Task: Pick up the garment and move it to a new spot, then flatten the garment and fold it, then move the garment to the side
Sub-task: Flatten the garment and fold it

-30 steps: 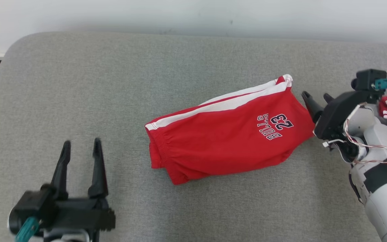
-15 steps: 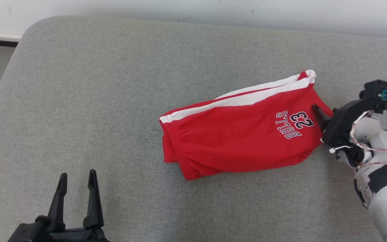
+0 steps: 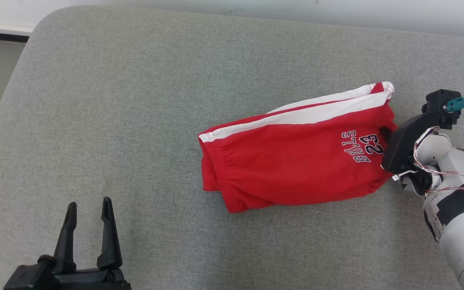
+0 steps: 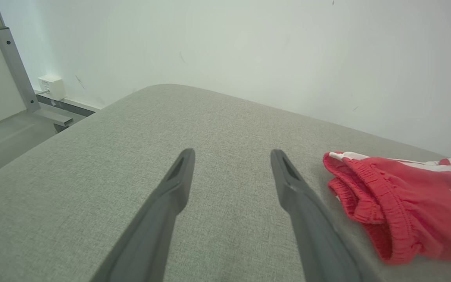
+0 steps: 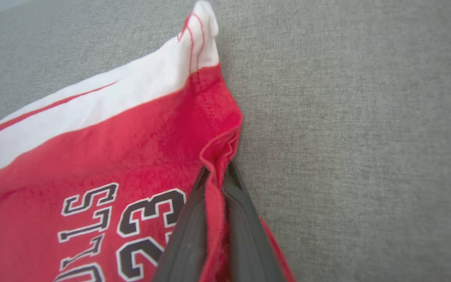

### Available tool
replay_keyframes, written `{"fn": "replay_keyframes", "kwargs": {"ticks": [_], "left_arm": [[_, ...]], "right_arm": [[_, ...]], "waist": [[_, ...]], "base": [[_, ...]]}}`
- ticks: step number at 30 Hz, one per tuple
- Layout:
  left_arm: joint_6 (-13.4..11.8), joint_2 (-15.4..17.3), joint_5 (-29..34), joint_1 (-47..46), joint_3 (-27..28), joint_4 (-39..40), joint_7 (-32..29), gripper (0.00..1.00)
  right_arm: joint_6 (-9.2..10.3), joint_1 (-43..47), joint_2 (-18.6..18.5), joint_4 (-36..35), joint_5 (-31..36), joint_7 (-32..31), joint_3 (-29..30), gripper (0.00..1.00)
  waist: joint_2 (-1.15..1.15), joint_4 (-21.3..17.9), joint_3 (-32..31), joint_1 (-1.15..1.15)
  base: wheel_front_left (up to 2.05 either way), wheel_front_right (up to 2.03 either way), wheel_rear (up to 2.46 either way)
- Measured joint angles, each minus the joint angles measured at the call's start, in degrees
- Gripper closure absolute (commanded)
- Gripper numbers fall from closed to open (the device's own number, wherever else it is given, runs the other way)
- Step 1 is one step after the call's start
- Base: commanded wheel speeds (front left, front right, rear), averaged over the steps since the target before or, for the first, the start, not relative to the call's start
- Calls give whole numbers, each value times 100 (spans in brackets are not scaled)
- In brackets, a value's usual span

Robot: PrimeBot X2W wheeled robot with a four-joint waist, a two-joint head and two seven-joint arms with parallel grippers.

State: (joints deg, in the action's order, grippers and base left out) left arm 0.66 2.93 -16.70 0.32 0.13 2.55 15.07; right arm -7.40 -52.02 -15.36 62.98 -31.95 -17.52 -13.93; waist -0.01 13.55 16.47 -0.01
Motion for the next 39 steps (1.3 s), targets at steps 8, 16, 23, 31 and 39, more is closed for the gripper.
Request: {"fn": "replay_keyframes", "kwargs": {"ticks": [8, 16, 23, 31, 39], "left_arm": [[-15, -2, -1, 22, 16, -48, 0, 0], [-7, -2, 1, 136, 46, -75, 0, 0], [29, -3, 7, 302, 34, -131, 0, 0], [37, -3, 14, 516, -33, -183, 0, 0], [20, -3, 13, 622, -77, -189, 0, 0]], "right_arm": [[-19, 107, -14, 83, 112, 392, 44, 100], [-18, 480, -339, -82, 163, 849, 193, 100], [-16, 685, -733, -210, 776, 1245, 318, 100], [-16, 898, -797, -732, 1735, 1365, 493, 100], [-16, 1305, -125, -1927, 2139, 734, 250, 100]], "waist": [[1, -104, -161, 1], [1, -317, -463, 1], [1, -520, -794, 1], [1, -734, -1177, 1], [1, -826, -1413, 0]], "base": [[0, 0, 0], [0, 0, 0], [0, 0, 0], [0, 0, 0], [0, 0, 0]]}}
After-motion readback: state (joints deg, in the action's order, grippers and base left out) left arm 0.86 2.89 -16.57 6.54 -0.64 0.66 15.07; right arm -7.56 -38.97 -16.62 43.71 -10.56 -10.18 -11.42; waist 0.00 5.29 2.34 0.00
